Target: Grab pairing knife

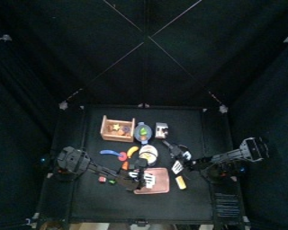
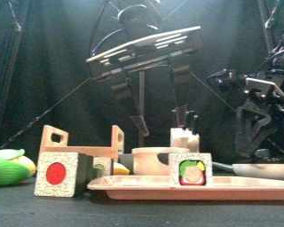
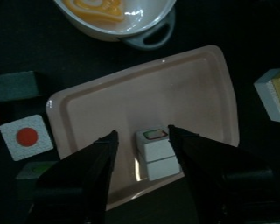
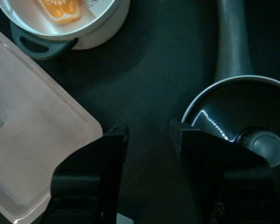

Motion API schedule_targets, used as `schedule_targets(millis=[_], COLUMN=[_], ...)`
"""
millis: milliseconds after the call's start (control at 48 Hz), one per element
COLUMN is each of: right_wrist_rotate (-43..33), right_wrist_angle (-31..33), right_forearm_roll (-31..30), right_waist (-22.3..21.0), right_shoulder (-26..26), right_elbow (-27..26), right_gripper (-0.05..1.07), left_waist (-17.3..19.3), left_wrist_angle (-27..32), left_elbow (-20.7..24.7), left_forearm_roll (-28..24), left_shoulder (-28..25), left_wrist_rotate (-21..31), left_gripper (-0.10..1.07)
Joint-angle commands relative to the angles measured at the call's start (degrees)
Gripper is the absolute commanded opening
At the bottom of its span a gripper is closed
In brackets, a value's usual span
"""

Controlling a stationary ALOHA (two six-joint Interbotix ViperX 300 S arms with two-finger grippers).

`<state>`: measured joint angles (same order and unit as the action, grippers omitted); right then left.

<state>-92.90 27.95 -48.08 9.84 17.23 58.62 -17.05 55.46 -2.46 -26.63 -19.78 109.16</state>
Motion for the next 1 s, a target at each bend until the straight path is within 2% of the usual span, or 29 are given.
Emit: schedule_targets(millis=[0,83,188,333,396,521,646,750,854,917,979], right_wrist_rotate=[0.1,0.1,0.1,0.9,1.2,3.5,6.1,6.0,5.6,6.0,6.0], right_wrist_angle=[0.1,0.1,0.1,0.3,0.8,1.2,1.1,1.1,2.0,3.5,4.5], right_forearm_roll=[0.0,-0.2,-0.6,-2.5,-2.6,-2.7,-1.0,0.1,2.1,4.9,6.8], right_waist=[0.0,0.0,0.0,-1.2,-1.8,-2.2,-4.2,-7.3,-12.7,-16.3,-17.8], right_shoulder=[1.2,1.2,1.3,1.8,3.2,10.2,18.5,25.3,26.7,25.4,24.0], right_elbow=[-1.1,-1.3,-1.9,-4.8,-5.9,-7.2,-7.2,-6.8,-8.0,-8.9,-9.2], right_gripper=[0.81,0.81,0.81,0.81,0.81,0.81,0.81,0.80,0.80,0.80,0.81], left_waist=[0.4,0.4,1.4,2.9,4.1,8.0,13.1,19.2,25.8,29.9,32.0], left_wrist_angle=[-2.9,-5.4,-8.0,-13.2,-14.8,-18.9,-24.8,-30.4,-36.9,-42.3,-46.1], left_elbow=[-0.8,-3.0,-6.1,-11.9,-14.0,-18.4,-22.7,-27.1,-31.1,-33.6,-35.0], left_forearm_roll=[-0.8,-2.4,-4.3,-4.4,-3.4,-1.5,-0.6,-0.4,-0.4,-0.5,-0.4], left_shoulder=[3.1,4.8,7.6,12.0,13.5,17.0,19.9,22.9,26.1,28.2,29.2], left_wrist_rotate=[-1.1,-4.6,-11.4,-25.0,-29.6,-38.6,-46.6,-53.1,-59.1,-62.4,-63.8], left_gripper=[0.86,0.86,0.85,0.85,0.85,0.85,0.85,0.85,0.85,0.85,0.85])
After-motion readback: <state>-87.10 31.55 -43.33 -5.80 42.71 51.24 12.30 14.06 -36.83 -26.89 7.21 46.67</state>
